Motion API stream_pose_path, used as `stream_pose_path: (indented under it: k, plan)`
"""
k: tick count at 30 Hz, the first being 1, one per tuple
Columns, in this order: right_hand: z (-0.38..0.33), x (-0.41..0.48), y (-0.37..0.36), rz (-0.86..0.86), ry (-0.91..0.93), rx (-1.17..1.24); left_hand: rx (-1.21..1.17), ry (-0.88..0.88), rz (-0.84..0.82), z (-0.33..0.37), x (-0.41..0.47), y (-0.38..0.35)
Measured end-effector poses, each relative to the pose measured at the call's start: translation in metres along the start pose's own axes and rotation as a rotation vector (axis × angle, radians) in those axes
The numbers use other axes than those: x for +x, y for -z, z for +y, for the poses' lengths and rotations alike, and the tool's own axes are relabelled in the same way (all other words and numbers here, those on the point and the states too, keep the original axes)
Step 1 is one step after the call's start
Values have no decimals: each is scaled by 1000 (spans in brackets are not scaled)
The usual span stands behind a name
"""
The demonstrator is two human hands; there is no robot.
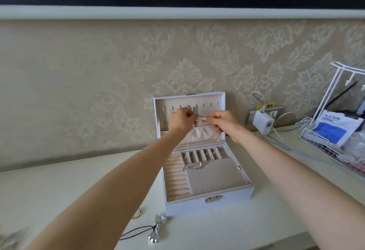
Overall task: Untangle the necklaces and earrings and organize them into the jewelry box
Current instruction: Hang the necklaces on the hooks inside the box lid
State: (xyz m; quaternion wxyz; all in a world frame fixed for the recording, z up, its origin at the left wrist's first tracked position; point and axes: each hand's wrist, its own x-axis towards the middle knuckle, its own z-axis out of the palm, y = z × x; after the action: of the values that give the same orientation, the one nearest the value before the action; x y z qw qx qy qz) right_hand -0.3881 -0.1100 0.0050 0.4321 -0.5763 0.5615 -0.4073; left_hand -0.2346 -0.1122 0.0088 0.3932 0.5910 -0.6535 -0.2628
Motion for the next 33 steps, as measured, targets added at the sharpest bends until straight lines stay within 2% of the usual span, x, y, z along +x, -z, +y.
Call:
stream_pose_path:
  k: [3,7,16,22,26,33]
  plan:
    - [-1,18,2,149,29,14,-73,81,128,5,12,-13]
    - [-3,44,-3,350,146,-51,-239,245,208,9,21,-34]
    - [5,79,-20,528,313,-269,-212,407,355,18,29,-50]
    - [5,79,-18,581,267,-292,-200,469,358,22,27,-56]
    - [11,72,-17,556,166,-294,-172,479,322,21,26,-58]
    - [34,61,-20,439,67,-43,-73,316,237,12,11,-56]
